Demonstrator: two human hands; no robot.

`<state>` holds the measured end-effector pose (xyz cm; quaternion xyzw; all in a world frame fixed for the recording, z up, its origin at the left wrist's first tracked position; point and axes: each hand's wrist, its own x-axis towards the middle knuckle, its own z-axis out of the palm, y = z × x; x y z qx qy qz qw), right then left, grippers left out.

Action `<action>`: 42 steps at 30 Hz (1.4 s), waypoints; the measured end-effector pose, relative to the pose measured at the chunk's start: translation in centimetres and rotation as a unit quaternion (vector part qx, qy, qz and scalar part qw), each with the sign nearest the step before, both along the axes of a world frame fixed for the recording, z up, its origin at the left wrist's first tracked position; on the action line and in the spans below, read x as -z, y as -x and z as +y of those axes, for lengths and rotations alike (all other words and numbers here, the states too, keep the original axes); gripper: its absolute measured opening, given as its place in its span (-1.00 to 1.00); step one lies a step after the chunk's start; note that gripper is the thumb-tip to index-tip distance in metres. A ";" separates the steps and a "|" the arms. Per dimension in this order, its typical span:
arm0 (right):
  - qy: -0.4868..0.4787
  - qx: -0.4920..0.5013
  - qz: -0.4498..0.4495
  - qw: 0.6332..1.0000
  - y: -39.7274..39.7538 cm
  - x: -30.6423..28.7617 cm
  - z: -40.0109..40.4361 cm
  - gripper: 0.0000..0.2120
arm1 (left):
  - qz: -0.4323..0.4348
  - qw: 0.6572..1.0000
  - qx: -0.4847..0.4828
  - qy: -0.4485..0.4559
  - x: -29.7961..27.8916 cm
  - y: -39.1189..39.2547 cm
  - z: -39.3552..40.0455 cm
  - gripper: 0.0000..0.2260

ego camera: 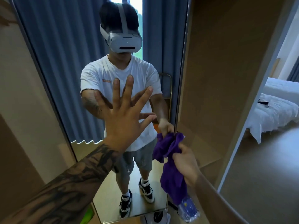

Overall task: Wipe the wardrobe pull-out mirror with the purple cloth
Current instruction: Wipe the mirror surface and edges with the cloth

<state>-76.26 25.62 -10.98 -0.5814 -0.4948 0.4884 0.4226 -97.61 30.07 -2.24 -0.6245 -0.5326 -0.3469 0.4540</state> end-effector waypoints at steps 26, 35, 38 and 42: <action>-0.171 0.024 -0.038 0.984 -0.2 -8.4 2.6 -0.69 | -0.008 1.000 0.000 0.006 0.0 -0.2 -0.4 -0.23; -0.246 0.054 -0.145 0.957 2.1 -11.0 0.9 -0.73 | 0.002 0.999 -0.018 0.043 -0.7 -0.7 -1.5 -0.24; -0.279 0.075 -0.117 0.950 2.2 -14.1 1.4 -0.71 | 0.003 0.999 -0.011 0.038 -0.9 -0.9 -1.9 -0.26; -0.334 0.094 -0.091 0.934 1.6 -18.4 2.3 -0.68 | 0.020 0.999 -0.014 0.022 -1.2 -0.3 -1.9 -0.27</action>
